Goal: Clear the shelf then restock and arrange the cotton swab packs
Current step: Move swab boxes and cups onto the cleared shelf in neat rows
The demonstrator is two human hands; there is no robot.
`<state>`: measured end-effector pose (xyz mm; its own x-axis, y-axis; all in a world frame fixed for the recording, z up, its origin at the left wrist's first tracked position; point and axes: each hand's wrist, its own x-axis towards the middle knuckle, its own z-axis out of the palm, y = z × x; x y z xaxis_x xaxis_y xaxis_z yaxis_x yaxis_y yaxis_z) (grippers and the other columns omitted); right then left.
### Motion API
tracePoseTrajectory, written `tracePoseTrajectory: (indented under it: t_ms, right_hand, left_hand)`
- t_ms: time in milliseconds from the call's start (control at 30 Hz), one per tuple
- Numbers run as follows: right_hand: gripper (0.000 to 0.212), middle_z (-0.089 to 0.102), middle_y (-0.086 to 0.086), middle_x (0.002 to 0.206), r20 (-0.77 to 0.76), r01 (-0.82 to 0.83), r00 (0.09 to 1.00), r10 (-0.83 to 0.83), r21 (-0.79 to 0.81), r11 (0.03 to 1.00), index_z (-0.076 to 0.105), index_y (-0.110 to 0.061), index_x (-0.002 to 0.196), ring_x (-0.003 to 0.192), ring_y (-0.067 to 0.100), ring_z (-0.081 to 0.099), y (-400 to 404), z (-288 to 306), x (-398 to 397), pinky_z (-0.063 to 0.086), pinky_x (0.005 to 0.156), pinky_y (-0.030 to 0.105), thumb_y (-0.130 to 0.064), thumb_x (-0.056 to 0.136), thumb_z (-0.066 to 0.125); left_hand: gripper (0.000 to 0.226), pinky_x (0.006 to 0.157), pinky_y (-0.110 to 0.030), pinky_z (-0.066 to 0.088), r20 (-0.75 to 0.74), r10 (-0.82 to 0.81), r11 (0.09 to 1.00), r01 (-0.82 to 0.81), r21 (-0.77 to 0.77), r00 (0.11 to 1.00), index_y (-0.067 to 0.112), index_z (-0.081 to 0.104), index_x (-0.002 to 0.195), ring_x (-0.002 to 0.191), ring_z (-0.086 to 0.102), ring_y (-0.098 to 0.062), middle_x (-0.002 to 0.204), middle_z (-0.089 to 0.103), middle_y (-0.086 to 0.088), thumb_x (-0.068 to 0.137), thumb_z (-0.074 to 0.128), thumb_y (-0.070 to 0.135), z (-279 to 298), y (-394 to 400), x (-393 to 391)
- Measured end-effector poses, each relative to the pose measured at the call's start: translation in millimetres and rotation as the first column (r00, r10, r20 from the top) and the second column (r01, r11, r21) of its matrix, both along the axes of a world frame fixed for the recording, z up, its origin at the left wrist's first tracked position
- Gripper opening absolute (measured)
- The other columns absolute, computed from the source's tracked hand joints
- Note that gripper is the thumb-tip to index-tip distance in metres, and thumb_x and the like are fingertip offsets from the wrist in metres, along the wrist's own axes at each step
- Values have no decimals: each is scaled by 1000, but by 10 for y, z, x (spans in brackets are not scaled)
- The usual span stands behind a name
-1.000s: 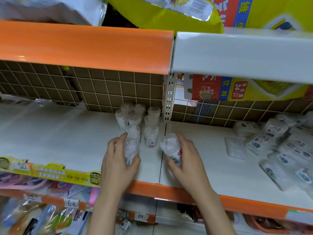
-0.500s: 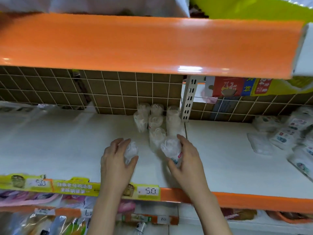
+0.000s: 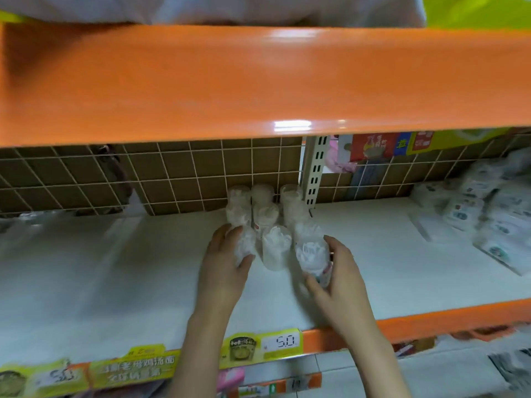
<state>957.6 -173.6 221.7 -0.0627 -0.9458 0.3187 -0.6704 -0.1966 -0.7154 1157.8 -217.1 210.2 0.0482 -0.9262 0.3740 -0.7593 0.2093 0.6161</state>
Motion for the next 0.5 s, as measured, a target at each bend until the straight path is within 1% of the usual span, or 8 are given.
tracePoseTrajectory:
  t_ms: [67, 133, 200, 267, 300, 400, 500]
  right_hand:
    - [67, 46, -7, 121, 20, 27, 999, -27, -10, 1000, 40, -12, 135, 110, 8, 46, -8, -10, -23, 33, 90, 13, -15, 76, 72]
    - [68, 41, -11, 118, 26, 39, 999, -39, -16, 999, 39, -14, 136, 107, 2, 41, -17, -21, -15, 29, 87, 7, -11, 76, 73]
    - [71, 40, -11, 122, 25, 36, 999, -35, -13, 999, 36, -15, 138, 109, 0, 39, -25, -40, 0, 29, 91, 10, -11, 77, 72]
    - [74, 42, -6, 128, 21, 29, 999, -29, -14, 999, 33, -15, 141, 114, 4, 41, -29, -61, 5, 32, 95, 16, -11, 78, 71]
    - [74, 43, -4, 130, 12, 27, 1000, -27, -17, 999, 33, -15, 142, 117, 7, 42, -30, -68, 2, 32, 95, 18, -11, 78, 71]
    - [72, 45, 3, 129, -39, 22, 999, -24, -35, 999, 36, -14, 140, 115, 13, 45, -30, -83, -19, 31, 90, 14, -9, 77, 71]
    - [67, 47, 4, 126, -72, 12, 997, -15, -39, 999, 39, -14, 137, 111, 16, 49, -27, -109, -37, 32, 85, 14, -9, 77, 70]
  left_hand:
    - [52, 96, -22, 34, -18, -18, 1000, 18, 3, 1000, 12, 52, 131, 126, 44, -25, 142, 41, -9, 82, 70, 12, -5, -57, -31]
    - [55, 100, -23, 32, -24, -32, 998, 34, 48, 999, 14, 46, 136, 132, 38, -24, 148, 32, -7, 85, 67, 14, -39, -88, -64]
    - [60, 101, -26, 34, -28, -37, 996, 39, 81, 999, 15, 39, 141, 134, 36, -23, 152, 24, -6, 86, 65, 13, -87, -98, -76]
    - [62, 99, -27, 36, -35, -33, 996, 36, 76, 999, 15, 37, 141, 133, 37, -24, 152, 23, -6, 86, 65, 12, -117, -101, -61]
    - [62, 98, -26, 36, -34, -33, 997, 36, 71, 999, 15, 37, 141, 132, 38, -24, 152, 23, -6, 86, 65, 12, -125, -103, -51]
    - [63, 100, -27, 36, -17, -32, 997, 33, 70, 999, 14, 36, 142, 132, 38, -26, 153, 22, -7, 85, 66, 13, -149, -108, -47]
    - [71, 108, -30, 28, 26, -25, 997, 23, 67, 999, 14, 34, 144, 139, 27, -26, 156, 17, -7, 83, 69, 23, -170, -73, -72]
